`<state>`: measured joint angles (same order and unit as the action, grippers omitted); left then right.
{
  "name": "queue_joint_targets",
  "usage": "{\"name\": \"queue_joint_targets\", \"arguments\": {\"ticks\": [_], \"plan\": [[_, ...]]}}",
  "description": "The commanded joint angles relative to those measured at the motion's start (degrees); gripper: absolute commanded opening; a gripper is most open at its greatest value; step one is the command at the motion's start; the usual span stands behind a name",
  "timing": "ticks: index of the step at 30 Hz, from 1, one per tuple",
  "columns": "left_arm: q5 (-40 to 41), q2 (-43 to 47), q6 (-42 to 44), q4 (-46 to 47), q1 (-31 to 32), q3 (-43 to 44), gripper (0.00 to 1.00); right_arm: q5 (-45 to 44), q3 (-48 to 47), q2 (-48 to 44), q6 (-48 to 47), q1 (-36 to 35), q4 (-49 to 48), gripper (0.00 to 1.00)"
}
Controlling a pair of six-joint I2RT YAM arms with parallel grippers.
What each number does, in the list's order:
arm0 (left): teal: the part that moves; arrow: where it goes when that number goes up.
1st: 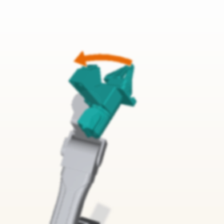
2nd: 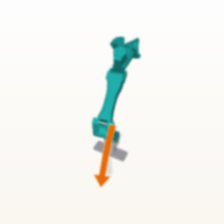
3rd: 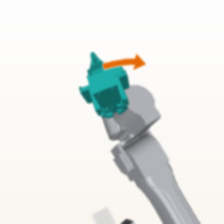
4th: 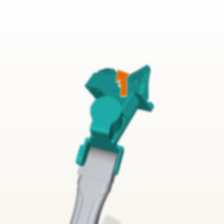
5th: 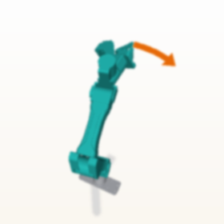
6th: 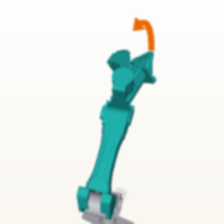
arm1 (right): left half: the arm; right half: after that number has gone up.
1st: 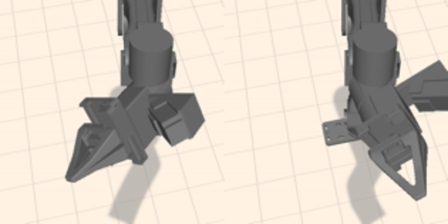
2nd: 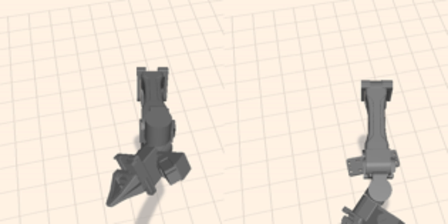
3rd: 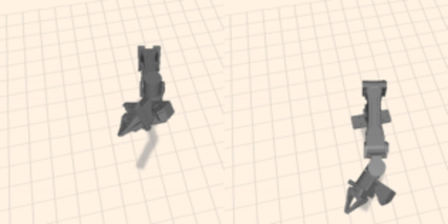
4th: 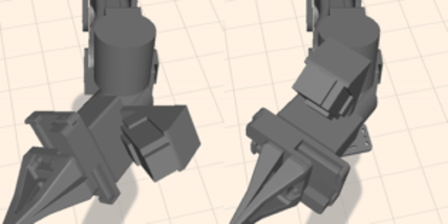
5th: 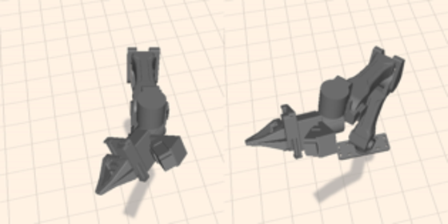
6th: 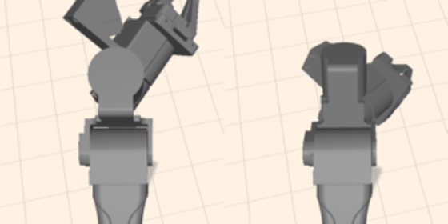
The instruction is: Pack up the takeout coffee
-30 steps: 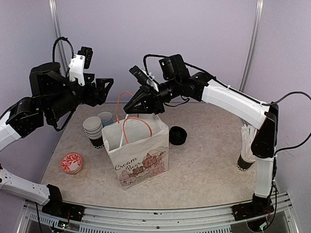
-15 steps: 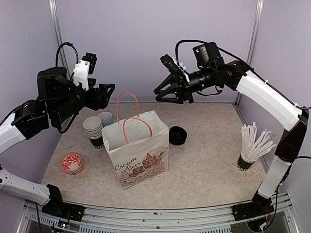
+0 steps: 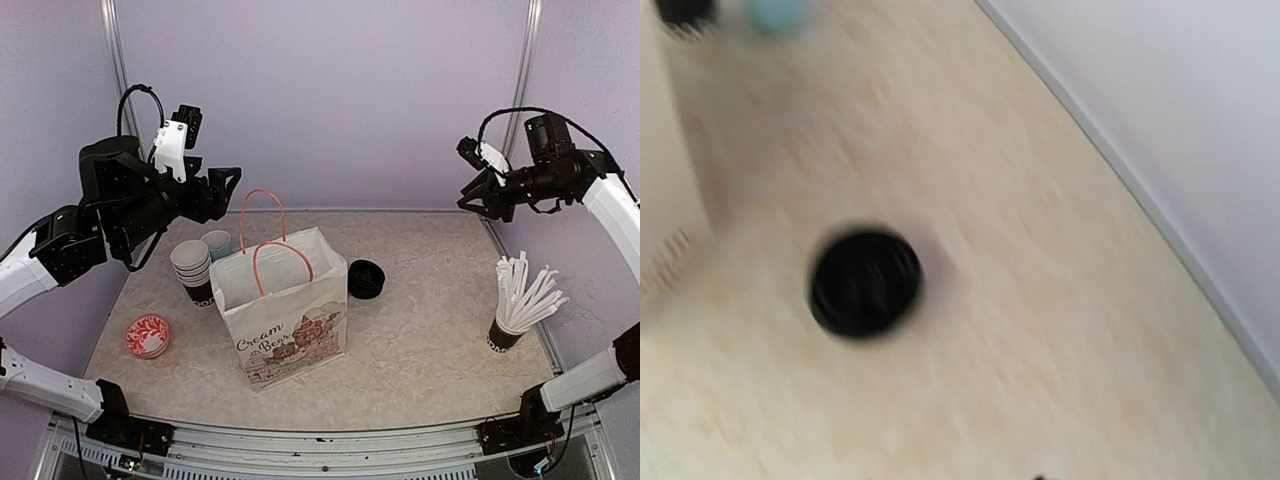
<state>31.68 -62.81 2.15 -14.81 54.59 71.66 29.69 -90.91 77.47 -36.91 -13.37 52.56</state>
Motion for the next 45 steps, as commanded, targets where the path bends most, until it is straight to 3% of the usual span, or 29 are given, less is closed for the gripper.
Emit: {"name": "queue_joint_targets", "arguments": {"ticks": [1, 7, 13, 19, 27, 45], "plan": [[-0.99, -0.88, 1.25, 2.36, -0.62, -0.87, 0.78, -4.64, 1.7, -4.9, -2.3, 8.83, 6.63, 0.29], [-2.15, -1.68, 1.57, 3.85, -0.62, -1.88, 0.78, -13.76, 4.14, -4.37, -0.21, 20.31, 9.77, 0.27], [-2.34, -1.92, 2.23, 4.17, -0.71, -2.77, 0.78, -12.22, 6.24, -2.3, 0.72, 25.29, 13.73, 0.29], [-2.24, -0.81, 2.16, 4.17, -0.8, -3.69, 0.78, -7.16, 6.48, -5.61, -0.19, 25.38, 16.02, 0.29], [-2.58, -0.39, 2.15, 4.2, -0.93, -3.83, 0.78, -9.15, 10.25, -7.85, -4.07, 25.35, 20.71, 0.32], [-2.9, -0.19, 1.1, 3.67, -0.89, -3.98, 0.78, -8.57, 12.78, -4.26, -4.75, 25.36, 19.69, 0.29]]}}
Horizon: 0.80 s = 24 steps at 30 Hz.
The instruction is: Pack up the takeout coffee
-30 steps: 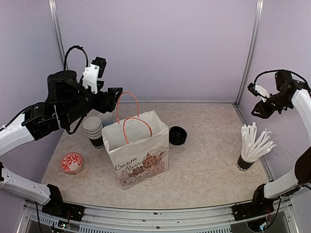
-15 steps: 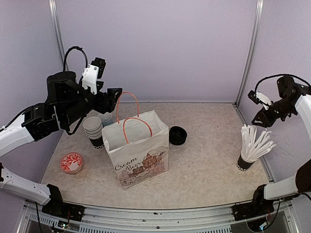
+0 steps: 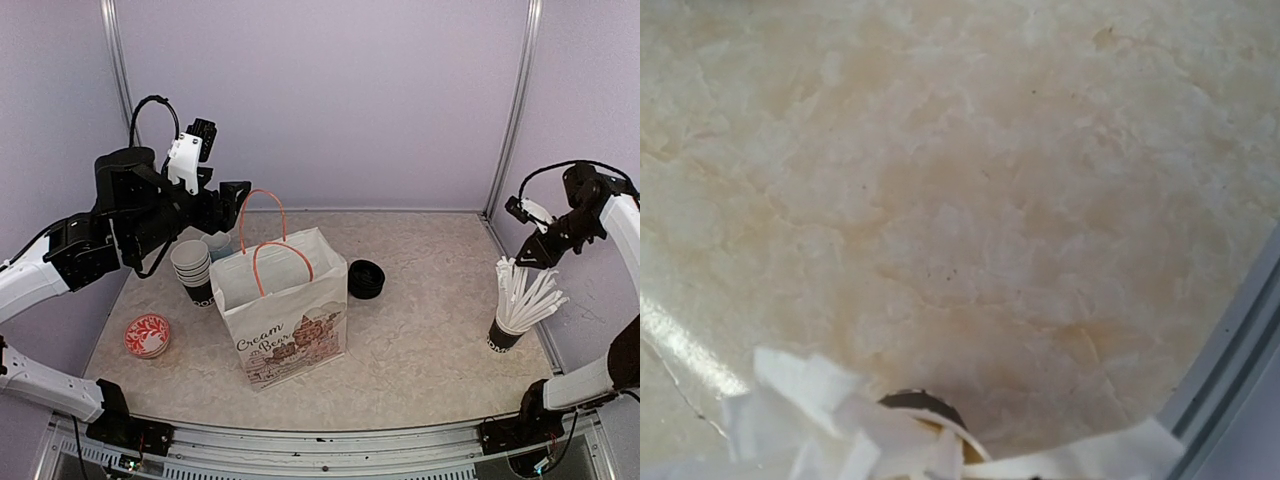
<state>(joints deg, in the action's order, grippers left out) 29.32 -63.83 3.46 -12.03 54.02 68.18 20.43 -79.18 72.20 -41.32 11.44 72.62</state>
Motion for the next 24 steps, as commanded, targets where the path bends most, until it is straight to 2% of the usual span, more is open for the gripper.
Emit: {"name": "queue_joint_targets", "arguments": {"ticks": [1, 4, 11, 16, 24], "plan": [[-0.58, 0.82, -0.23, 0.86, -0.32, -0.51, 0.78, 0.85, 1.22, 1.23, -0.35, 0.59, -0.58, 0.28], [-0.55, 0.53, -0.21, 0.87, -0.32, -0.51, 0.78, 1.72, 1.63, 1.93, -0.5, 0.6, -0.71, 0.24], [-0.58, 0.07, -0.26, 1.02, -0.32, -0.64, 0.78, 3.35, -0.76, 2.23, -1.28, 0.58, 1.08, 0.0], [-1.17, -0.53, 0.1, 2.12, -0.64, -0.87, 0.78, 4.62, -9.31, 2.64, -2.41, 0.53, 6.03, 0.0], [-3.51, -3.49, 1.14, 3.56, -1.65, 0.28, 0.78, 1.59, -16.99, -1.27, -3.08, 0.52, 6.31, 0.0]]}}
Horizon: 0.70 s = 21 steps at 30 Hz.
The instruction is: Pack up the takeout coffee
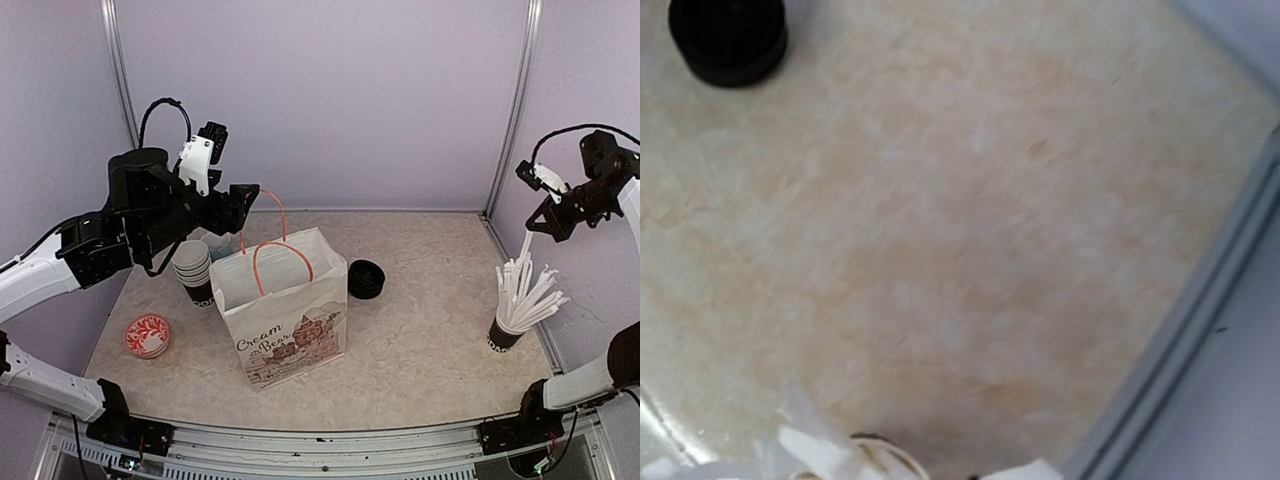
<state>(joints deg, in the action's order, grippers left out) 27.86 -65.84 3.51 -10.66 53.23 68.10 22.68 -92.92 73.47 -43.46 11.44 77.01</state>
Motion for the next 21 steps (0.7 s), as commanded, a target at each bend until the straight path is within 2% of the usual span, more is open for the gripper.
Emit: {"name": "queue_joint_targets", "arguments": {"ticks": [1, 7, 12, 15, 21], "plan": [[-2.45, -1.83, 1.21, 2.18, -1.07, 0.87, 0.78, -0.5, -4.02, -3.21, -1.19, 0.47, 1.87, 0.0], [-3.51, -3.87, 1.68, 2.39, -1.63, 2.1, 0.79, 2.06, -12.34, -5.17, -2.26, 0.45, 1.98, 0.0], [-4.2, -3.97, 1.44, 2.16, -1.69, 2.84, 0.79, 8.5, -18.68, -4.6, -2.61, 0.18, 1.95, 0.0], [-4.21, -3.38, 1.2, 2.04, -1.73, 3.0, 0.79, 16.17, -21.25, -4.25, -4.56, 0.0, 1.89, 0.0], [-3.75, -2.02, 0.89, 0.88, -1.75, 4.3, 0.79, 34.71, -26.57, 1.58, -1.05, -1.48, 0.91, 0.0]]}}
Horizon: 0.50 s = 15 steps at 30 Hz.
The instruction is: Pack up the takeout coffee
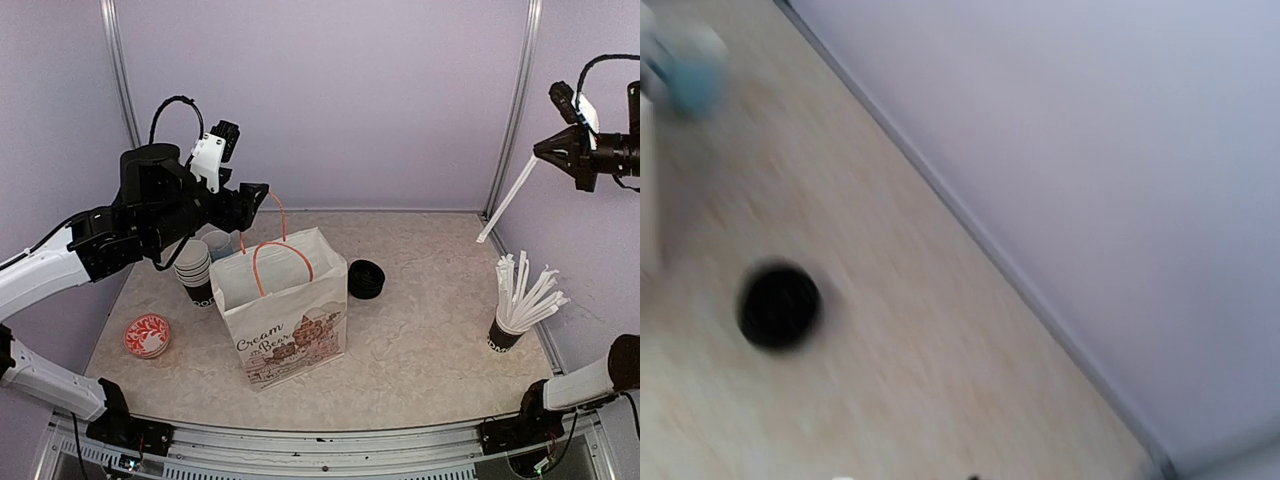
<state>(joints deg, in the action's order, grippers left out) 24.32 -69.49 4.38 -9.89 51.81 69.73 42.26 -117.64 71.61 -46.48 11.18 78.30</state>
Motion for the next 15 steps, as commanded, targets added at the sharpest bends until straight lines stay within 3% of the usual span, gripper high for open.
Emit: {"name": "queue_joint_targets", "arguments": {"ticks": [1, 6, 11, 15], "plan": [[-0.15, 1.78, -0.2, -0.25, -0.31, 3.26, 0.79, 17.52, -1.31, 3.91, 2.53, -1.96, -1.44, 0.0], [-0.27, 3.31, -1.28, -0.84, -0.31, 3.75, 0.79, 23.88, 4.66, 4.1, 5.53, -7.61, -10.75, 0.0], [1.8, 4.1, -1.5, -1.03, -0.31, 3.59, 0.79, 30.4, 7.53, 5.1, 18.8, -14.31, -27.92, 0.0], [2.84, 3.94, -1.33, -2.07, -0.41, 4.29, 0.79, 29.15, 5.51, 9.22, 25.2, -21.97, -36.19, 0.0]]}}
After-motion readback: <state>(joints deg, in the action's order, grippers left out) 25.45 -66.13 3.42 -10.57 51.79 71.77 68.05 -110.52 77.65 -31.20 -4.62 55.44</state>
